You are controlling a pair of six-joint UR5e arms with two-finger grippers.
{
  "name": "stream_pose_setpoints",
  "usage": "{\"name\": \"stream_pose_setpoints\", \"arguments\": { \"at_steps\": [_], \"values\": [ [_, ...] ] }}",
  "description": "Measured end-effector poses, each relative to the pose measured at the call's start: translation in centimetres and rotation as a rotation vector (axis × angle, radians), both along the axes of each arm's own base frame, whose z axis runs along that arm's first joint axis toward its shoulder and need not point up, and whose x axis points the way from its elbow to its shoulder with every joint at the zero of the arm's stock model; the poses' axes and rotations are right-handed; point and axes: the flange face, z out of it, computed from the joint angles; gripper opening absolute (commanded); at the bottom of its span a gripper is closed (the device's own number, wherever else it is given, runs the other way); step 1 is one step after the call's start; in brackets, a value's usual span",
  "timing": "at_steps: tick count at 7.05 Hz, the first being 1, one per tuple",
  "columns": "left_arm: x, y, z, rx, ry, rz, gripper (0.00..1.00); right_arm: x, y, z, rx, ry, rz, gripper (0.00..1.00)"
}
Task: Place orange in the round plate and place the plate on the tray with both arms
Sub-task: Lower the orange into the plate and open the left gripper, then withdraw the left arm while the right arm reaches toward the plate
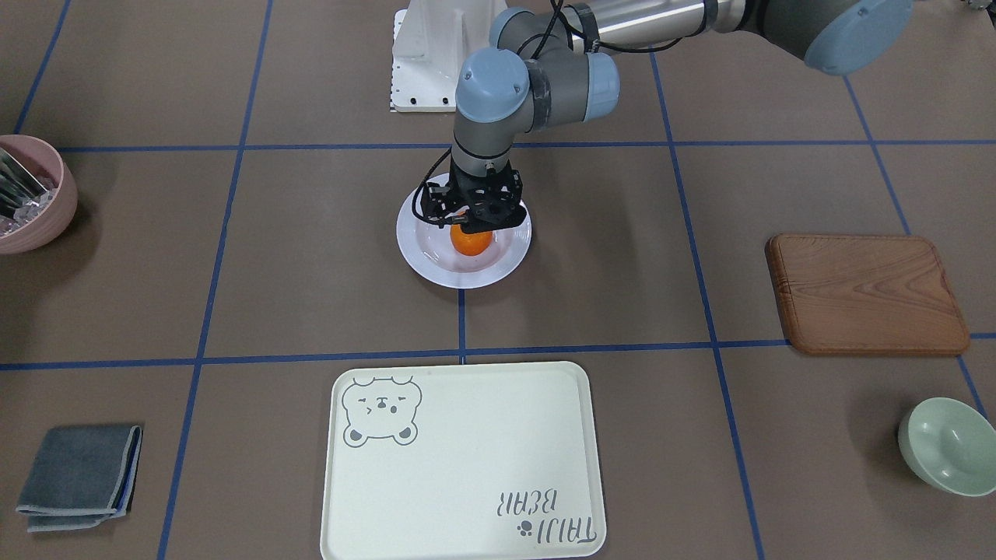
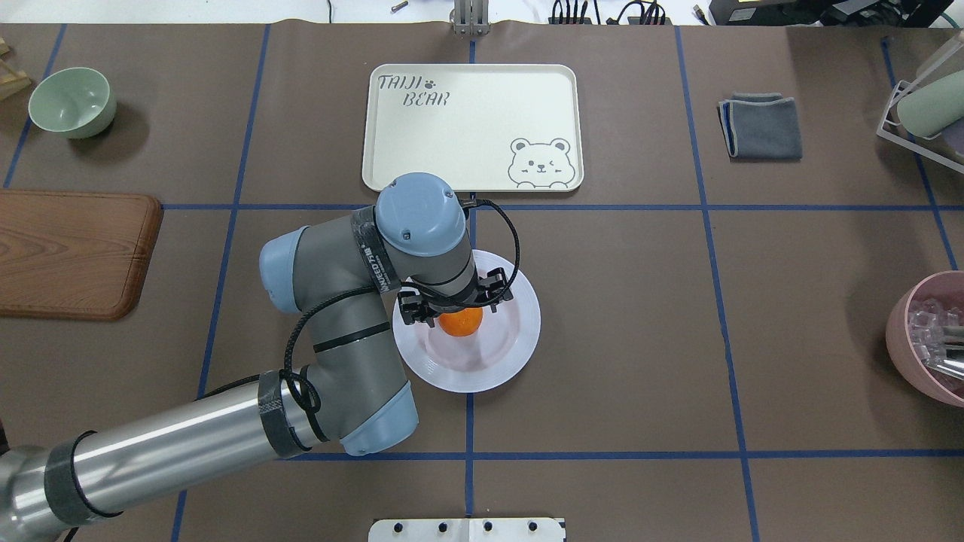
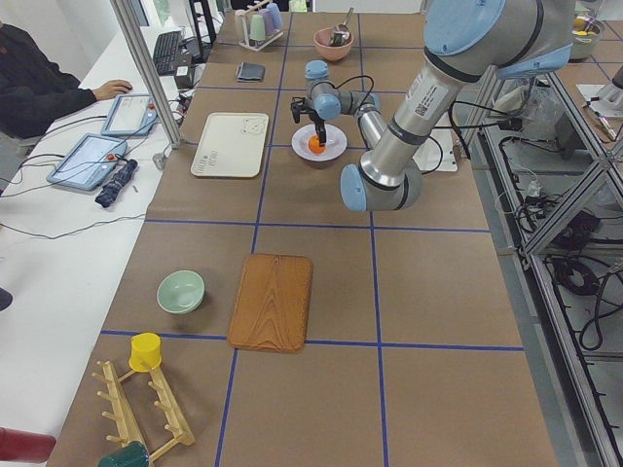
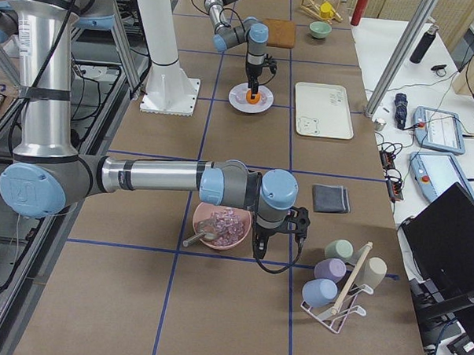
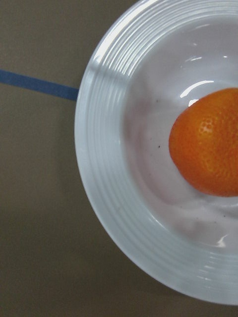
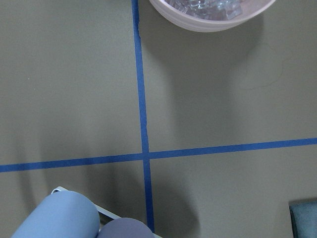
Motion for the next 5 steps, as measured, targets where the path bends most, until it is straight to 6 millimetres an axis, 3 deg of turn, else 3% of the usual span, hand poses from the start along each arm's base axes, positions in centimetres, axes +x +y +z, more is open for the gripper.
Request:
{"name": "stream_pose_setpoints", "arguments": {
  "at_steps": [1, 2, 3, 5],
  "values": [
    [-2.7, -1.3, -0.3, 0.033, 0.016, -0.014, 0.99, -0.5, -0.3, -1.2, 0.010, -0.003, 0.002, 1.00],
    [-6.5, -3.7, 0.0, 0.091, 0.011, -0.023, 0.99, -2.3, -0.7, -3.2, 0.011, -0.017, 0.000, 1.00],
    [-10.4, -6.8, 1.4, 0.160, -0.029, -0.020, 0.99, -5.5, -1.4, -6.0, 0.016, -0.041, -0.008, 1.00],
    [-19.0, -13.0, 7.8, 0.232, -0.135, -0.037, 0.99, -15.0, -4.1, -12.9, 0.088, -0.097, -0.035, 1.00]
  ]
}}
